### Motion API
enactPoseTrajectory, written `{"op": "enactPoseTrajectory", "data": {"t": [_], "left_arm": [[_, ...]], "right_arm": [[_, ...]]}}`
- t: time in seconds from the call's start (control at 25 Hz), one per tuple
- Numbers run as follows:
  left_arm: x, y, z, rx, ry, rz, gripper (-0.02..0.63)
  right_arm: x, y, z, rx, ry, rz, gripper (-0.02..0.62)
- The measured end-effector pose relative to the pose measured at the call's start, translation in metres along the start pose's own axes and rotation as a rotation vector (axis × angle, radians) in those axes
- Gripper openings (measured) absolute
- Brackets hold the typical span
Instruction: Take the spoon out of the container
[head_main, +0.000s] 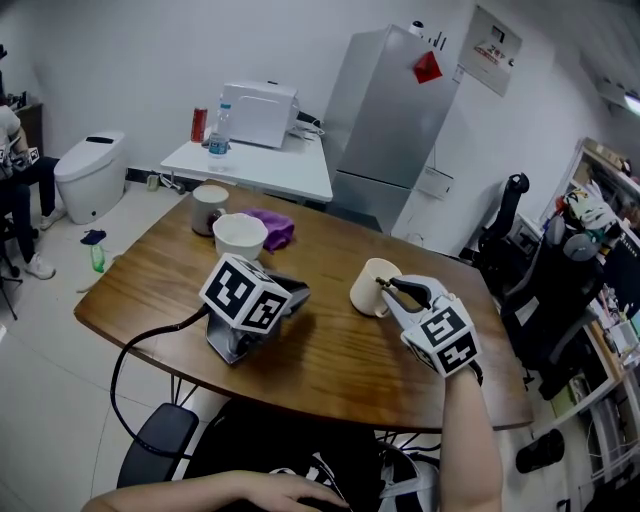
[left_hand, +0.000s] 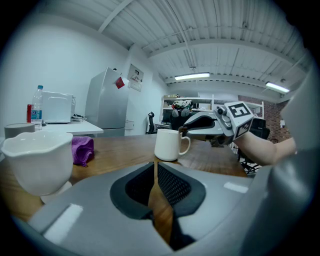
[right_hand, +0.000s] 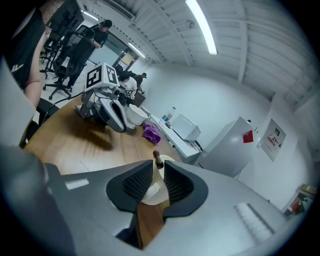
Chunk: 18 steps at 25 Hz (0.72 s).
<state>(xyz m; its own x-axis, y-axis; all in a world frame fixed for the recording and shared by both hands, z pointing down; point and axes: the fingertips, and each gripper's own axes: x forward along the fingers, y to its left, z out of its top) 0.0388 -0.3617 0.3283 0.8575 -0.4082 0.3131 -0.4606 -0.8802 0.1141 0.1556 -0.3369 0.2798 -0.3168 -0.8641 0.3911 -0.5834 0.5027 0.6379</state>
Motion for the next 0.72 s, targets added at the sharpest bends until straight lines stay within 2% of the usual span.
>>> {"op": "enactPoseTrajectory", "data": {"t": [0.08, 0.72], "left_arm": [[0.000, 0.000, 0.000, 0.000, 0.000, 0.001, 0.021], [0.001, 0.000, -0.001, 0.001, -0.002, 0.001, 0.021]], "right_arm": [[0.000, -0.002, 0.000, -0.017, 0.007, -0.023, 0.048], [-0.037, -0.020, 0.040, -0.146, -0.126, -0.156, 0.046]]}}
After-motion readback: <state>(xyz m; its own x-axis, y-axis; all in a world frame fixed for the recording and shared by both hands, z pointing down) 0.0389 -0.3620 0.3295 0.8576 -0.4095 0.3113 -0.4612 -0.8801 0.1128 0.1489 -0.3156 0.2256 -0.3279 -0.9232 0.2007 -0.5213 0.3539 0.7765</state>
